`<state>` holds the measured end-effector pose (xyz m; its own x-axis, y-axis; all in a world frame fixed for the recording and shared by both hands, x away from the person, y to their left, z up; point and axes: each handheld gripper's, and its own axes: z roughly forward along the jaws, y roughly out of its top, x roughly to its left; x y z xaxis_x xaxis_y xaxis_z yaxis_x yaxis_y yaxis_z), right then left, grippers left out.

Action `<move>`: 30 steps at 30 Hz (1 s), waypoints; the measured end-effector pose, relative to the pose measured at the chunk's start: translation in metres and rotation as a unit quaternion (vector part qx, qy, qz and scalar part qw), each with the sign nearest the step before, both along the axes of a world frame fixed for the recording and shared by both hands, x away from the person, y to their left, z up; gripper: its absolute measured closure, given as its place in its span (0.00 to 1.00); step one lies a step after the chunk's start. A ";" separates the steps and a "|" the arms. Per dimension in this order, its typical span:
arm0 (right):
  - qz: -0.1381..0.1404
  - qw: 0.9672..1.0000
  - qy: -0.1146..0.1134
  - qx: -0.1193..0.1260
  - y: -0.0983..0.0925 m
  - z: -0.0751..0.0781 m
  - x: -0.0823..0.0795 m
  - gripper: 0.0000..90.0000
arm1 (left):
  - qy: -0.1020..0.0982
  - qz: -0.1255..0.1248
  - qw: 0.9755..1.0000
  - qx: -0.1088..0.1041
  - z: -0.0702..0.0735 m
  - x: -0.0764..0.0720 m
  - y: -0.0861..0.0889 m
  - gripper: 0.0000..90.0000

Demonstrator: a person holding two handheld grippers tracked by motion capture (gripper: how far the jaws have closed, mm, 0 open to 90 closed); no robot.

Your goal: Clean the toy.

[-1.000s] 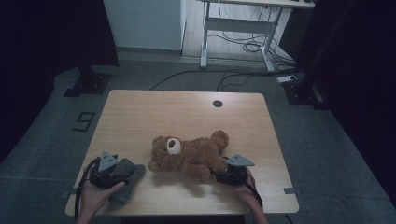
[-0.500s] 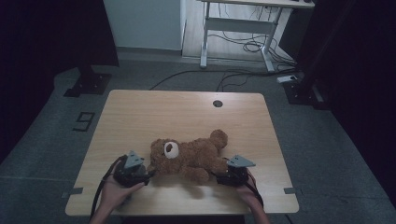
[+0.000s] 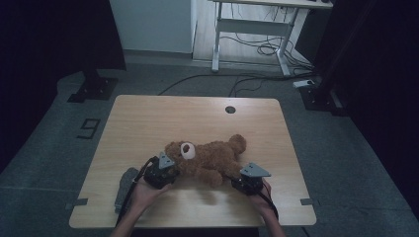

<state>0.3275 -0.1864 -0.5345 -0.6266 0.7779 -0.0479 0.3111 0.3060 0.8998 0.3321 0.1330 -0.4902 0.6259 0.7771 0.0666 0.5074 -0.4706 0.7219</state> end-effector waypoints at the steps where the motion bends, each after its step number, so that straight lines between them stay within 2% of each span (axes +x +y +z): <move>1: -0.011 1.000 -0.004 -0.001 -0.001 0.000 0.004 0.68 | -0.007 0.003 1.000 -0.002 0.002 0.005 -0.005 0.72; 4: -0.037 0.999 -0.006 0.000 -0.008 -0.001 0.022 0.68 | -0.012 0.009 1.000 -0.011 0.004 0.019 -0.013 0.73; 8: -0.052 0.998 0.020 0.035 -0.022 -0.006 0.045 0.63 | -0.004 0.007 1.000 -0.020 0.003 0.029 -0.019 0.73; 12: -0.044 0.998 0.027 0.041 -0.028 -0.008 0.048 0.57 | 0.000 0.010 1.000 -0.020 -0.001 0.031 -0.016 0.71; 16: -0.047 0.997 0.033 0.043 -0.029 -0.008 0.045 0.45 | 0.002 0.011 1.000 -0.020 -0.002 0.030 -0.015 0.66; 19: -0.057 0.997 0.038 0.044 -0.032 -0.004 0.043 0.24 | 0.006 0.017 1.000 -0.020 0.001 0.028 -0.012 0.51; 21: -0.064 0.996 0.041 0.046 -0.037 -0.001 0.038 0.16 | -0.002 0.024 0.999 -0.024 0.005 0.024 -0.009 0.39; 24: -0.069 0.995 0.037 0.059 -0.048 0.004 0.024 0.14 | -0.013 0.022 0.999 -0.034 0.010 0.014 -0.003 0.32; 30: -0.072 0.993 0.034 0.087 -0.073 0.012 -0.009 0.14 | -0.017 0.008 0.999 -0.046 0.017 -0.010 0.010 0.29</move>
